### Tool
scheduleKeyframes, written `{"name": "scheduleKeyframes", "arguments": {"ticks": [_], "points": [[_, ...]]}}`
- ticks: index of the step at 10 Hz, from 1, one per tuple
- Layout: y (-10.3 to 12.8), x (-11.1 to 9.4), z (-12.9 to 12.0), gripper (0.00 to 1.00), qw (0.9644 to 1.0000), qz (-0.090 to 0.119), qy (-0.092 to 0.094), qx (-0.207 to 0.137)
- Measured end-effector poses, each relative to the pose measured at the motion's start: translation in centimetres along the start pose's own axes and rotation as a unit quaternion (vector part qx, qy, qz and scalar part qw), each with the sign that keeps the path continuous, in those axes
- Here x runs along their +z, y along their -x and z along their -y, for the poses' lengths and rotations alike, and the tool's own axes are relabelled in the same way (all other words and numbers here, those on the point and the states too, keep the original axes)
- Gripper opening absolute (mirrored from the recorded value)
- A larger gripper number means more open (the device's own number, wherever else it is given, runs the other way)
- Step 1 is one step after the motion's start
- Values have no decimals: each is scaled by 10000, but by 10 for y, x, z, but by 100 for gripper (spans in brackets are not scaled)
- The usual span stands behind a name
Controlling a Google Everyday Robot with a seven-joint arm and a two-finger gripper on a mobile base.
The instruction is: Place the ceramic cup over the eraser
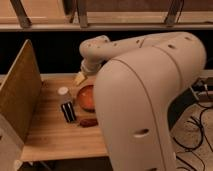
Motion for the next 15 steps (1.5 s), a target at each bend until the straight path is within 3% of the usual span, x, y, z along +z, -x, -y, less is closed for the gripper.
{"name": "scheduleKeyframes", "arguments": {"ticks": [1,3,5,8,10,12,15], "points": [[19,11,-20,80,9994,20,200,-264],[35,25,-51,80,9968,45,572,-564],[37,27,-56,80,9960,54,642,-617],[34,29,-51,80,9965,5,581,-603],[36,44,-54,80,9958,-93,591,-699],[50,69,-77,80,9924,-190,778,-937],[68,107,-102,80,9866,-389,1211,-1020]]}}
